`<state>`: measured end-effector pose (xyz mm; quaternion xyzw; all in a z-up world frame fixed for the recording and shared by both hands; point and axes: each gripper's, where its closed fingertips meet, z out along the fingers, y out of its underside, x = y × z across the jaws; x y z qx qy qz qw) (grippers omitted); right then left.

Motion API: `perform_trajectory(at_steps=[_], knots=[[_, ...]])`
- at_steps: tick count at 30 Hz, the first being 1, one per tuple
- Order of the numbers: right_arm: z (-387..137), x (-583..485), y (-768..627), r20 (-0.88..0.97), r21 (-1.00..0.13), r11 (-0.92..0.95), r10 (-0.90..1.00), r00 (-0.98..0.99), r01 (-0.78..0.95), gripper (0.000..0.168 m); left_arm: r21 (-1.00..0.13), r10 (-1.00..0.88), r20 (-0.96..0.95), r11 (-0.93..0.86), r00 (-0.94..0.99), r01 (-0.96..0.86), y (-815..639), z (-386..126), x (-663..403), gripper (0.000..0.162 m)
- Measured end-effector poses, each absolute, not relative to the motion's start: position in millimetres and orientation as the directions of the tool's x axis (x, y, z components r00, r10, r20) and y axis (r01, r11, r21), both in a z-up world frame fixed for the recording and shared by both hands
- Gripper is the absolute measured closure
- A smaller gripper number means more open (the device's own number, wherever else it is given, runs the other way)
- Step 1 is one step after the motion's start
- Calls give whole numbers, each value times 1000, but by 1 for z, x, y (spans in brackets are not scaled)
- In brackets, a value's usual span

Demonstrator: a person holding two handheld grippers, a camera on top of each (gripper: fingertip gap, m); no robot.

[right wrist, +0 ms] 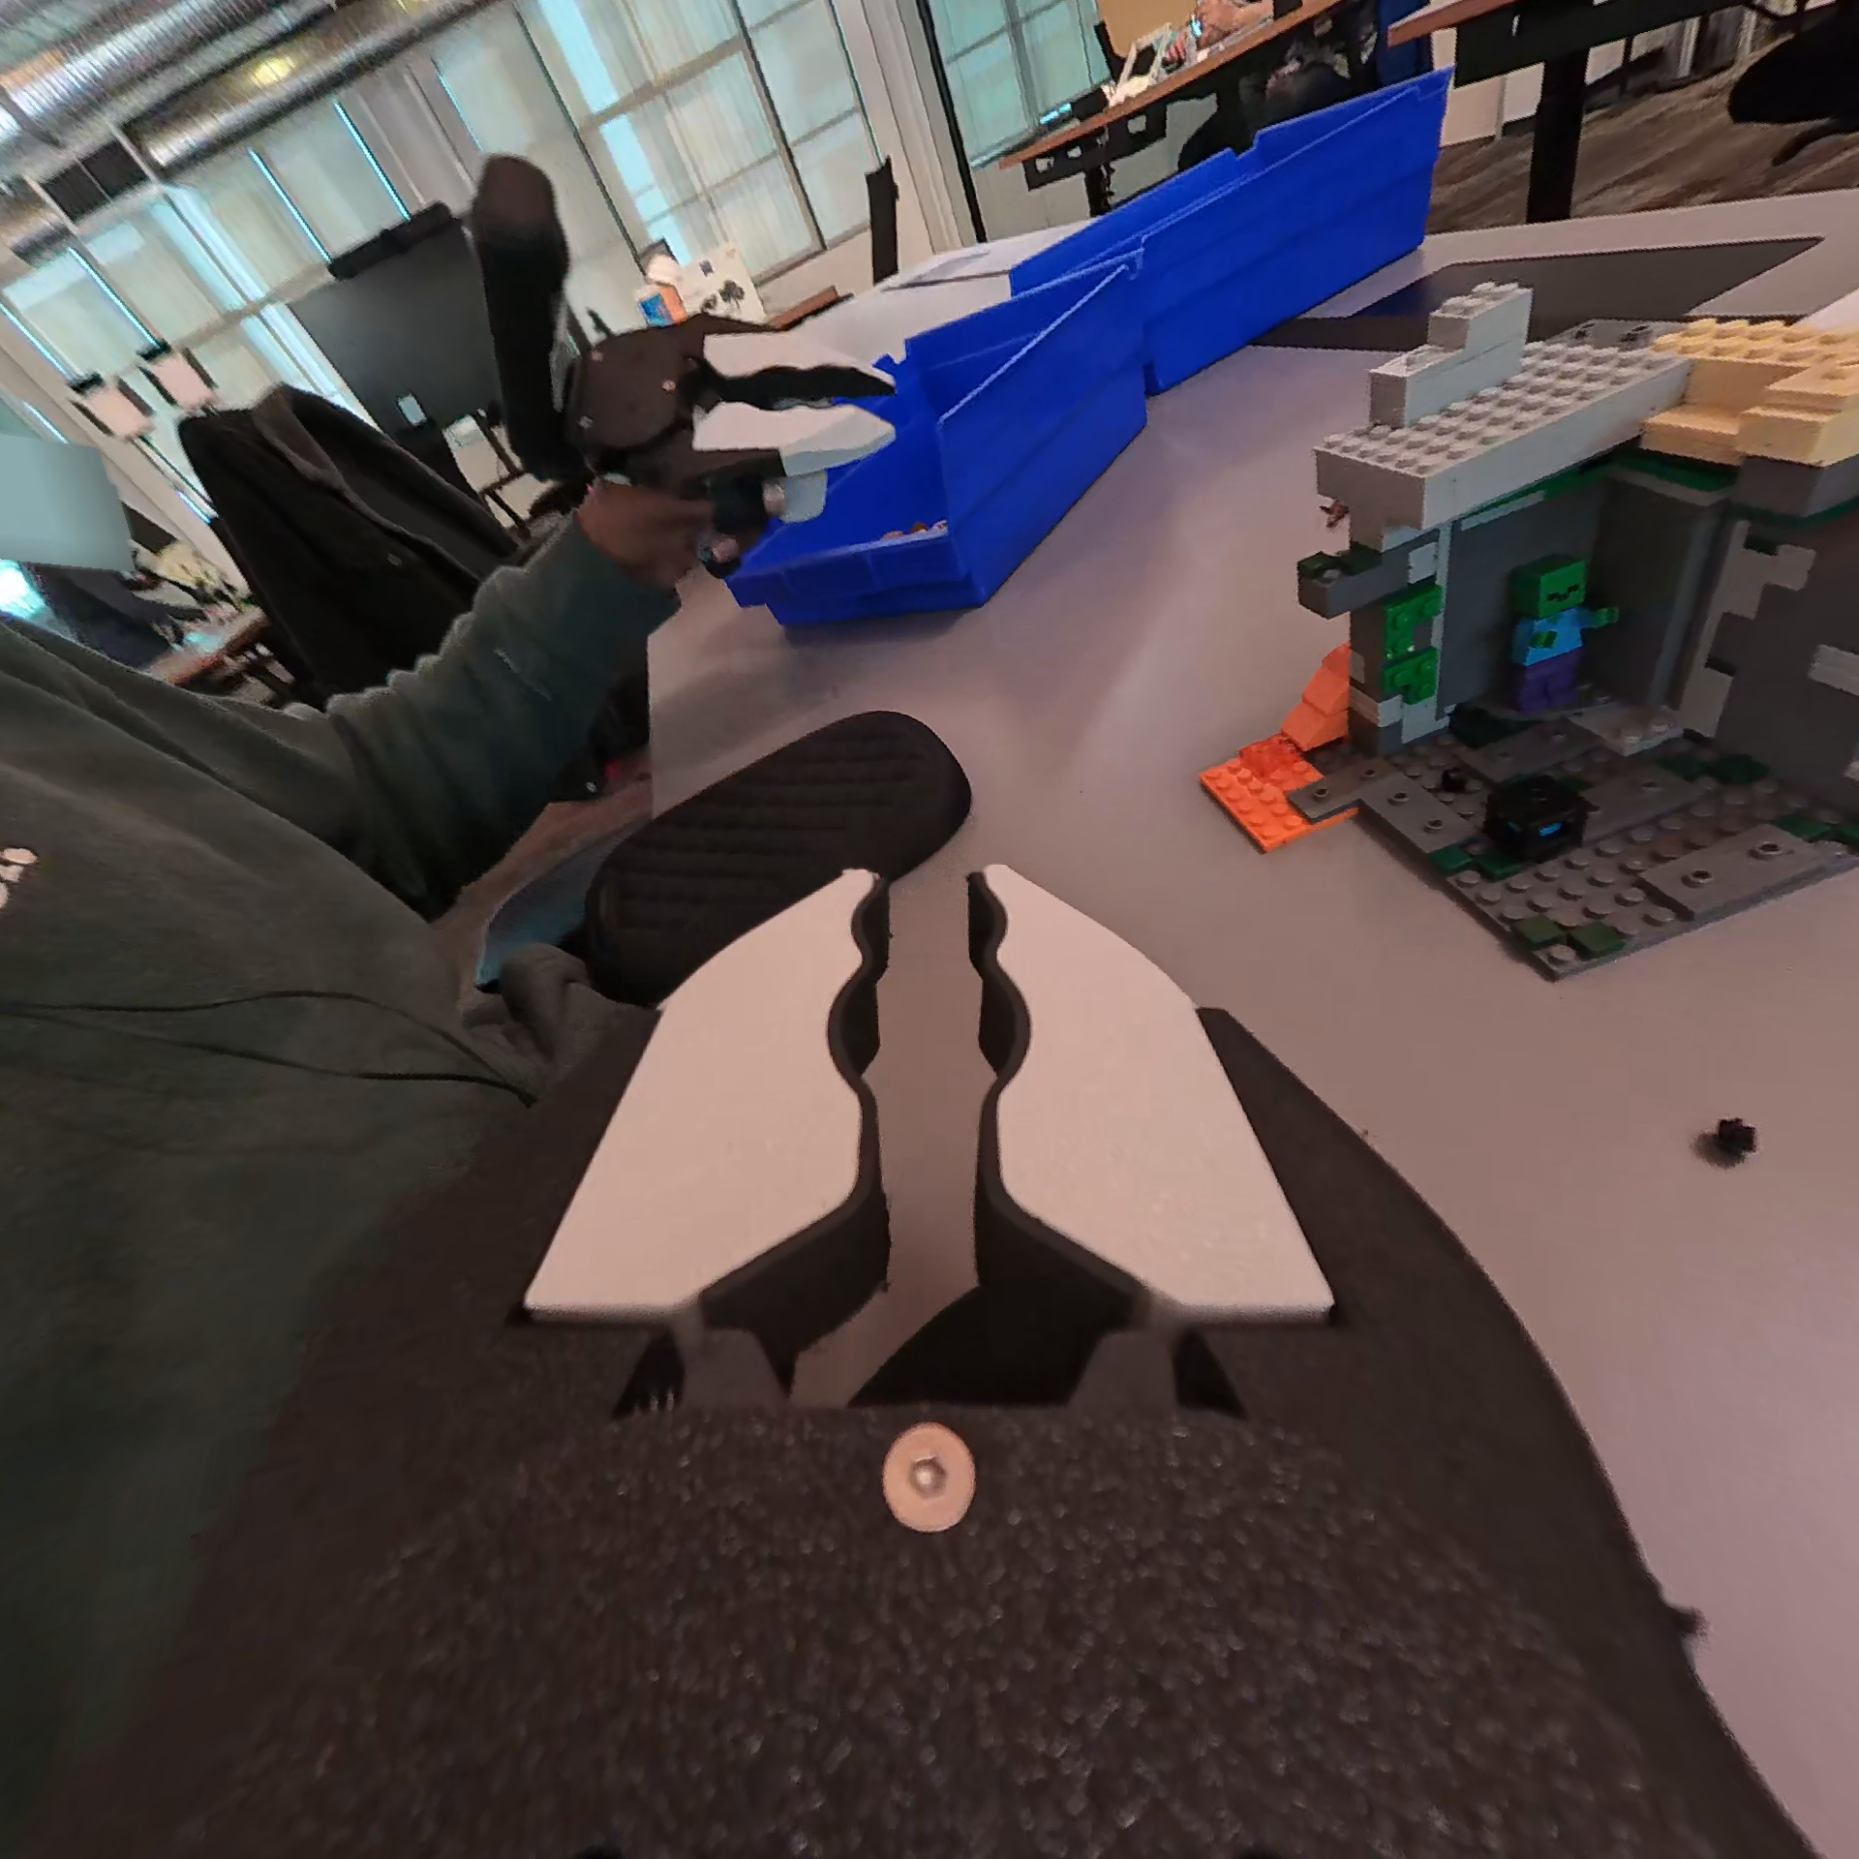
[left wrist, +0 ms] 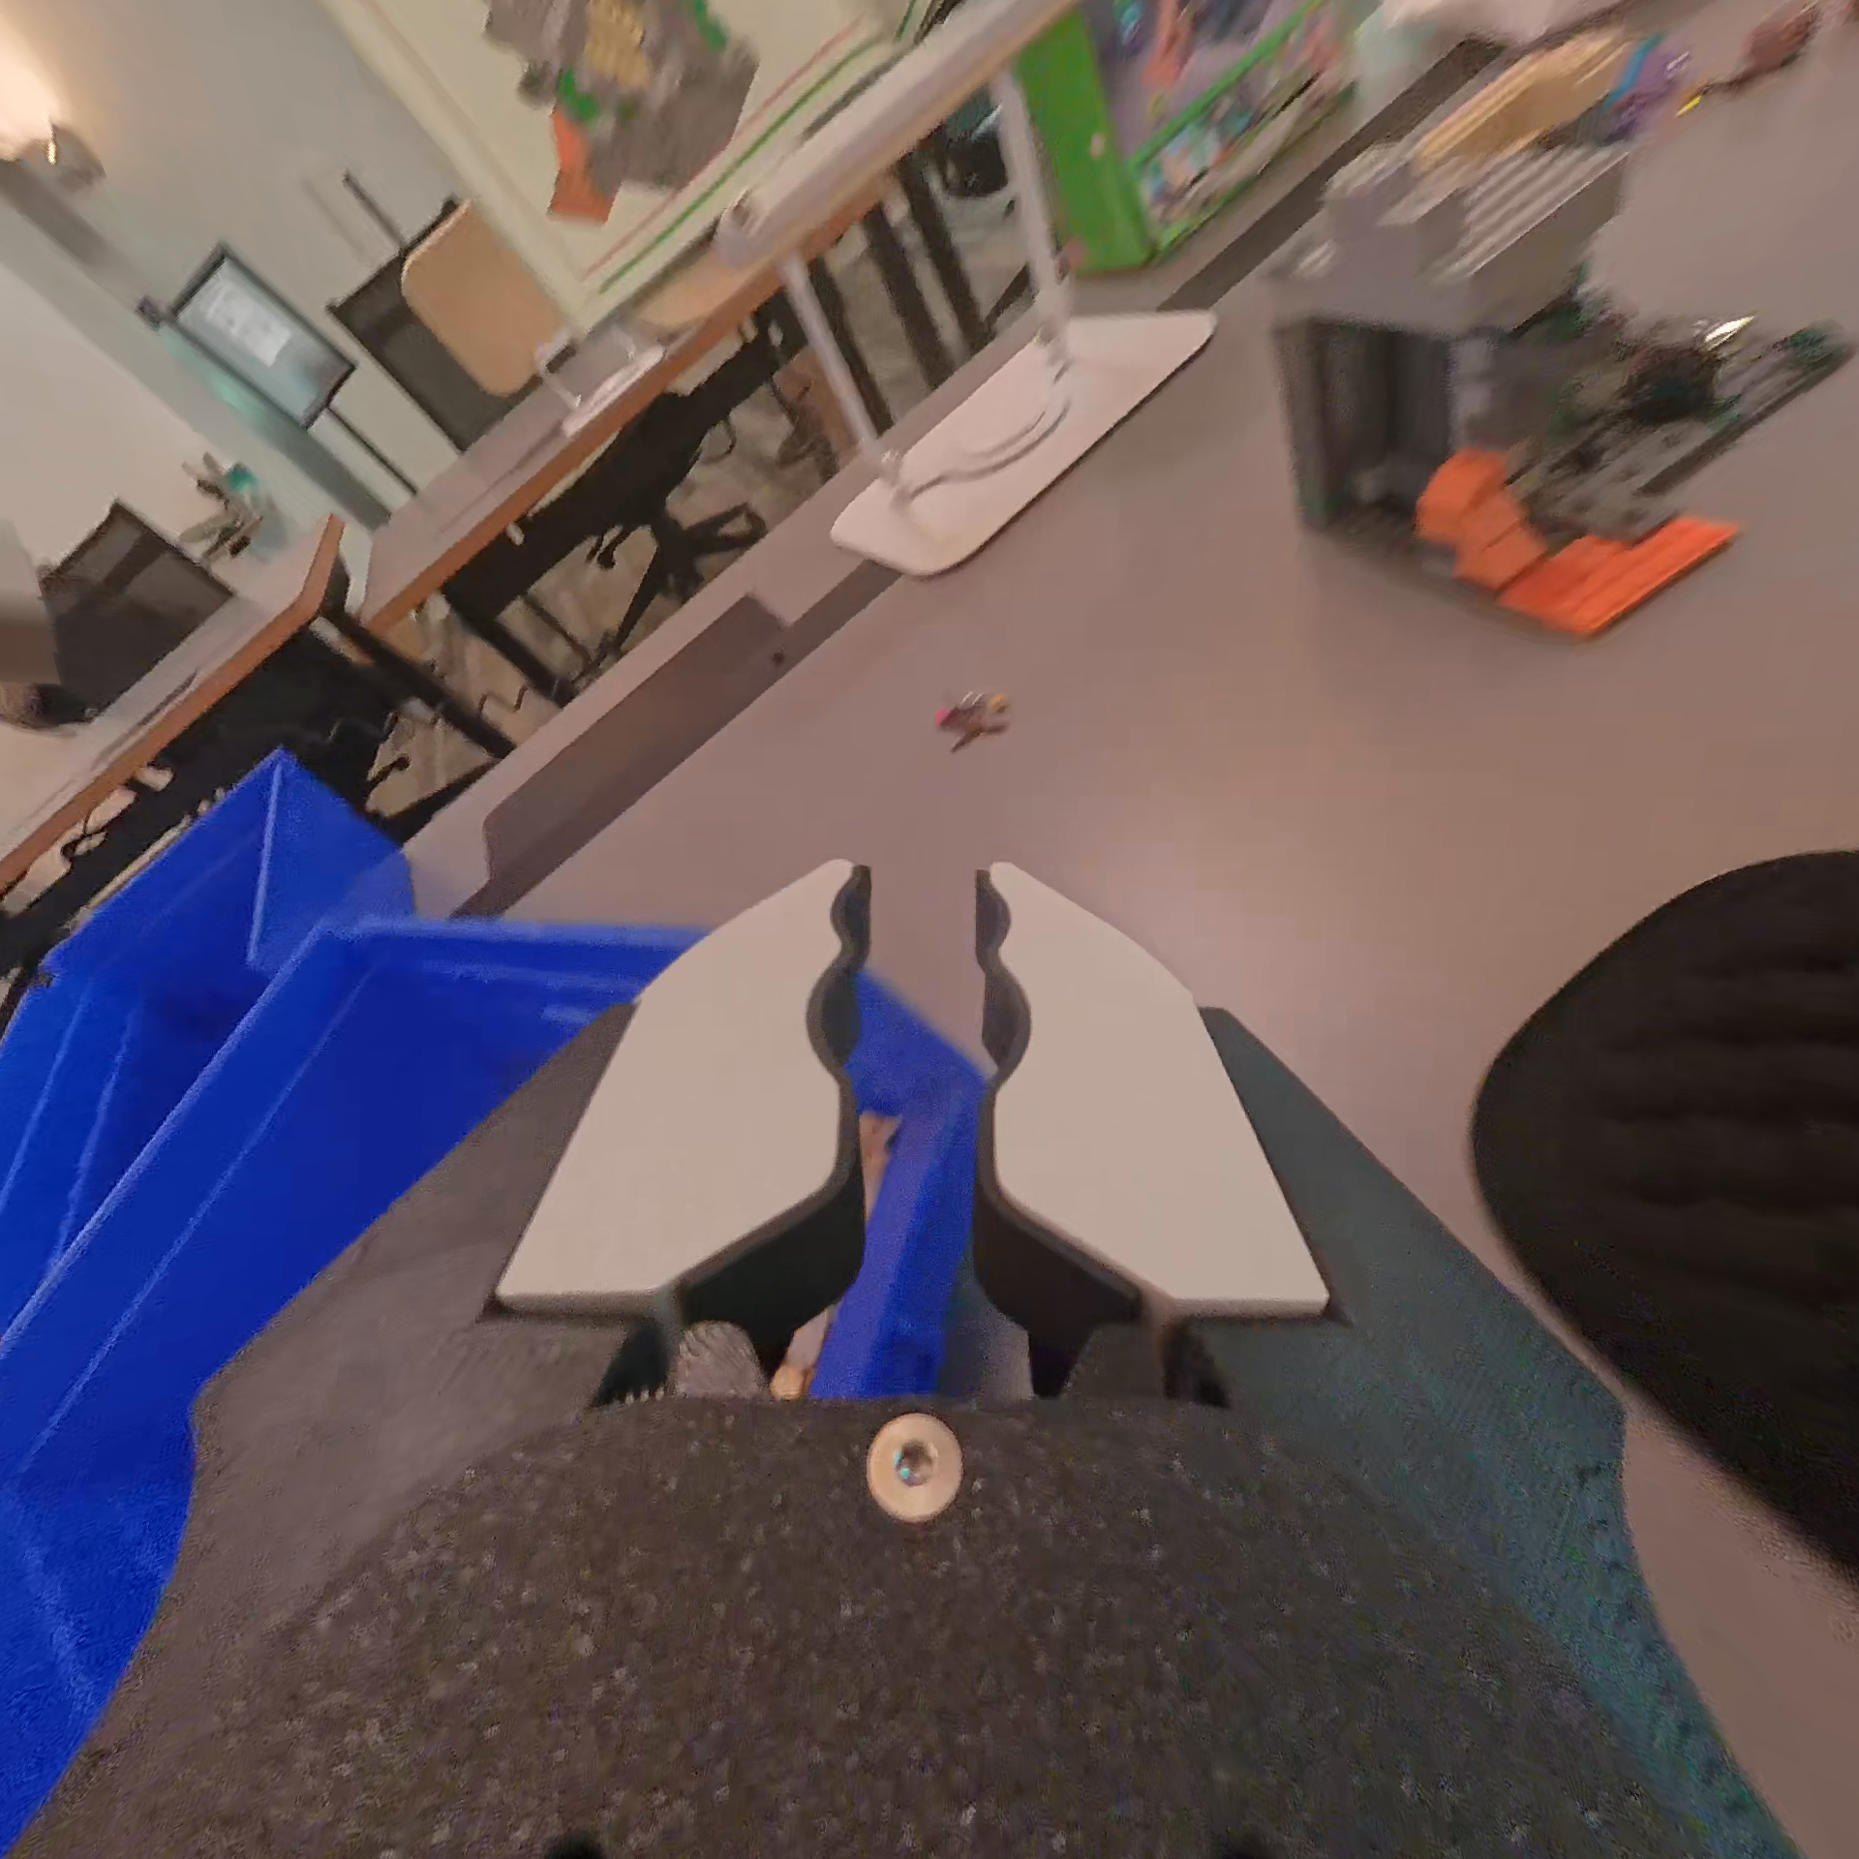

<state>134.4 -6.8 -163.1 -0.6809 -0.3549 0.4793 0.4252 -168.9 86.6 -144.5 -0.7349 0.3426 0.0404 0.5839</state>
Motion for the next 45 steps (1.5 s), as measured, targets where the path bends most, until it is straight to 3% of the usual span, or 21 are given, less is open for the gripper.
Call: perform_trajectory(at_steps=[10,15,20,29,37,39,42,45], knots=[[-174,124,-10,-271,-932,-327,916,296,159,153,-893,-636,-347,1,689,-449,106,-133,-48,137],[-178,122,-10,-265,-931,-324,916,301,166,153,-919,-689,-184,-133,701,-372,149,-132,7,129],[-178,123,-11,-234,-942,-295,919,317,160,153,-854,-697,-7,-369,717,-367,182,-147,45,113],[-169,130,-13,-245,-956,-281,922,300,84,153,-742,-672,-31,-481,740,-467,193,-167,55,133],[-158,139,2,-176,-971,-225,903,392,81,154,-708,-653,-102,-483,751,-516,193,-168,54,135],[-153,140,21,-84,-974,-167,895,438,154,151,-709,-651,-102,-483,752,-514,193,-168,54,135],[-142,135,64,228,-923,38,856,464,382,141,-705,-649,-104,-486,753,-516,193,-168,54,135],[-137,119,110,646,-681,373,710,279,630,132,-699,-653,-100,-491,751,-520,193,-168,54,135]])
